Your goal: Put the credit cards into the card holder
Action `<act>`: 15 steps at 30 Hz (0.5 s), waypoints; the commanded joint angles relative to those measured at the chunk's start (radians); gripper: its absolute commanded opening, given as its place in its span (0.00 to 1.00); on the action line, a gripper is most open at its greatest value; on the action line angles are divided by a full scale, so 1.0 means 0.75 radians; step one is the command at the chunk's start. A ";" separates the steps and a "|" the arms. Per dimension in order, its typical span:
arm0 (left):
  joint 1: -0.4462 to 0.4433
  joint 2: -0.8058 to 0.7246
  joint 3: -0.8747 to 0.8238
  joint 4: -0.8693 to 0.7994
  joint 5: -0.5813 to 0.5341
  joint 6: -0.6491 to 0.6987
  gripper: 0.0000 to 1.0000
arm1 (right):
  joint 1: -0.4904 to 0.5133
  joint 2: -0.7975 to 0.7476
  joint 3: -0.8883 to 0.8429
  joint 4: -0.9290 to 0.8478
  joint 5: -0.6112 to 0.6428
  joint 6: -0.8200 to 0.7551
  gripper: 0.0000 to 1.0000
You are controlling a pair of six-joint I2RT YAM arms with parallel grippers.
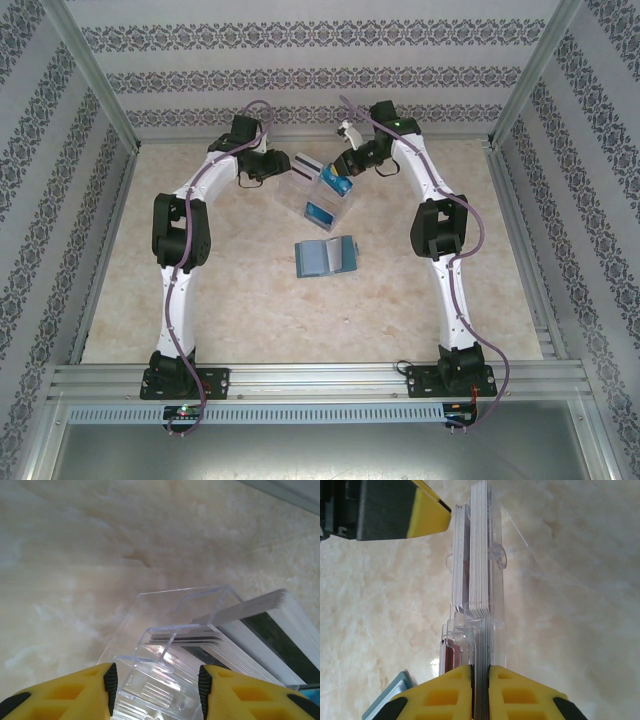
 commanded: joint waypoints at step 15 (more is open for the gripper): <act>-0.067 -0.383 -0.504 0.325 0.020 0.032 0.48 | 0.098 -0.169 -0.261 -0.003 0.159 -0.122 0.15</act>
